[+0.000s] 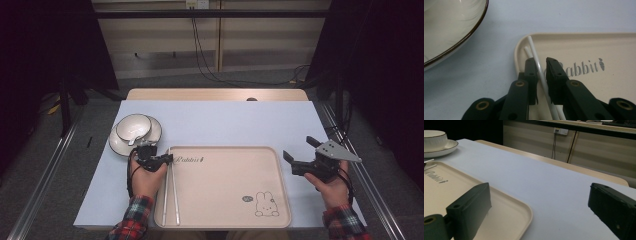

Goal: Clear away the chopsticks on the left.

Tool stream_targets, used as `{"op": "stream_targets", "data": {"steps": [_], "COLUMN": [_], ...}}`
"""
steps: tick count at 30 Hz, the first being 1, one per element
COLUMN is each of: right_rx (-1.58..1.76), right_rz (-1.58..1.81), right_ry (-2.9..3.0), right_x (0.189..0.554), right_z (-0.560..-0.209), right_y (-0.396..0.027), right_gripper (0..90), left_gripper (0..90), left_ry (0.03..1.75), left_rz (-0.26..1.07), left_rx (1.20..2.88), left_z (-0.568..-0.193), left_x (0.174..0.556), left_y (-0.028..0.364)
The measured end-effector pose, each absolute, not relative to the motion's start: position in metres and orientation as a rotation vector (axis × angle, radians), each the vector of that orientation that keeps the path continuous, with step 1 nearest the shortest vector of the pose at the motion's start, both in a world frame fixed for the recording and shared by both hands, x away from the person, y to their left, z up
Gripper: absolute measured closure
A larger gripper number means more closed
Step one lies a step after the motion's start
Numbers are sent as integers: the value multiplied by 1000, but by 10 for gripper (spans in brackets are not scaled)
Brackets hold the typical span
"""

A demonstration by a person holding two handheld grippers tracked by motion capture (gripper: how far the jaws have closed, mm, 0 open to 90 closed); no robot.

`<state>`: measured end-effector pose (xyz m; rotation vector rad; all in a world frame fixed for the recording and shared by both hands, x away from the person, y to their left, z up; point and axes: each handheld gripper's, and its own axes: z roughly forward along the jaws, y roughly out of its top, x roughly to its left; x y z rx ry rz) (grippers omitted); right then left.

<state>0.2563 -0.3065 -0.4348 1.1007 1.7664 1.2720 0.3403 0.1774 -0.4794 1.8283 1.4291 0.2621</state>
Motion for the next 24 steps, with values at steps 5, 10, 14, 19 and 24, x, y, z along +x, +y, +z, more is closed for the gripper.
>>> {"op": "stream_targets", "data": {"steps": [5,10,14,19,24], "right_rx": [1099,1101,1104,1102,1110], "right_rz": [1273,1270,1271,1265,1274], "right_ry": [1770,1766,1765,1766,1762], "right_x": [256,256,257,257,257], "right_z": [-435,-435,-435,-435,-435], "right_y": [-306,-306,-307,-307,-308], "right_gripper": [40,40,41,41,40], "left_gripper": [793,781,771,771,735], "left_ry": [1428,1426,1418,1415,1409], "left_rz": [263,263,262,269,259], "left_rx": [1831,1831,1832,1837,1833], "left_z": [-479,-480,-480,-480,-478], "left_x": [339,338,339,339,338], "left_y": [177,176,177,177,177]}}
